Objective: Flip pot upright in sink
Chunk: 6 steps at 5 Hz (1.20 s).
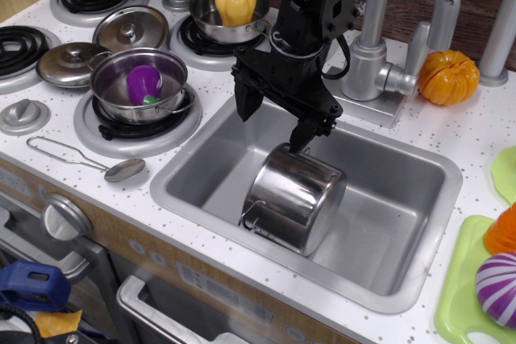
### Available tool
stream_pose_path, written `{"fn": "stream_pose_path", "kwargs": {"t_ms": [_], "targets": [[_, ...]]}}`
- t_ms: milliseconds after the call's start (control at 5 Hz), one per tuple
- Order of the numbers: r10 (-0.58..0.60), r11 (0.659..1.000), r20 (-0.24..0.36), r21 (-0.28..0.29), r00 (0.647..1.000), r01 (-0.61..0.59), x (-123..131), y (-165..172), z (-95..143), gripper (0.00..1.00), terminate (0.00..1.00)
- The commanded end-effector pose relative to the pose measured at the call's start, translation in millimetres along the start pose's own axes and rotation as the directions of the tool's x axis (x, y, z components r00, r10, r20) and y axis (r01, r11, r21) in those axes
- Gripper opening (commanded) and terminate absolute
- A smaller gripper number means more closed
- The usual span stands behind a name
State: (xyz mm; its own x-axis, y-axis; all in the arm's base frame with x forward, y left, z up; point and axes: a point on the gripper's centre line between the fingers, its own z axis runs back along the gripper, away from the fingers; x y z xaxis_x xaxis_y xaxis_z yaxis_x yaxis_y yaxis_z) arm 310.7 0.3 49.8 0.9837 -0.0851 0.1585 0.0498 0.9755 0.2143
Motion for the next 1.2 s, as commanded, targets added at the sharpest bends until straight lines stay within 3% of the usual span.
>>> {"fn": "stream_pose_path", "kwargs": {"t_ms": [0,200,400,600,800,1000], "targets": [[0.000,1.000,0.000,0.000,1.000,0.000,0.0,0.0,0.0,1.00,0.00],[0.062,0.988,0.046,-0.143,0.997,-0.055,-2.8,-0.5,-3.1,1.00,0.00],[0.096,0.977,0.057,-0.197,0.994,-0.083,-2.9,-2.2,-3.3,1.00,0.00],[0.142,0.949,0.072,-0.294,0.987,-0.115,-3.3,-3.6,-4.3,1.00,0.00],[0.222,0.899,0.097,-0.407,0.970,-0.164,-6.1,-14.0,-7.1,1.00,0.00],[0.244,0.886,0.109,-0.429,0.963,-0.176,-3.8,-20.4,-7.2,1.00,0.00]]}}
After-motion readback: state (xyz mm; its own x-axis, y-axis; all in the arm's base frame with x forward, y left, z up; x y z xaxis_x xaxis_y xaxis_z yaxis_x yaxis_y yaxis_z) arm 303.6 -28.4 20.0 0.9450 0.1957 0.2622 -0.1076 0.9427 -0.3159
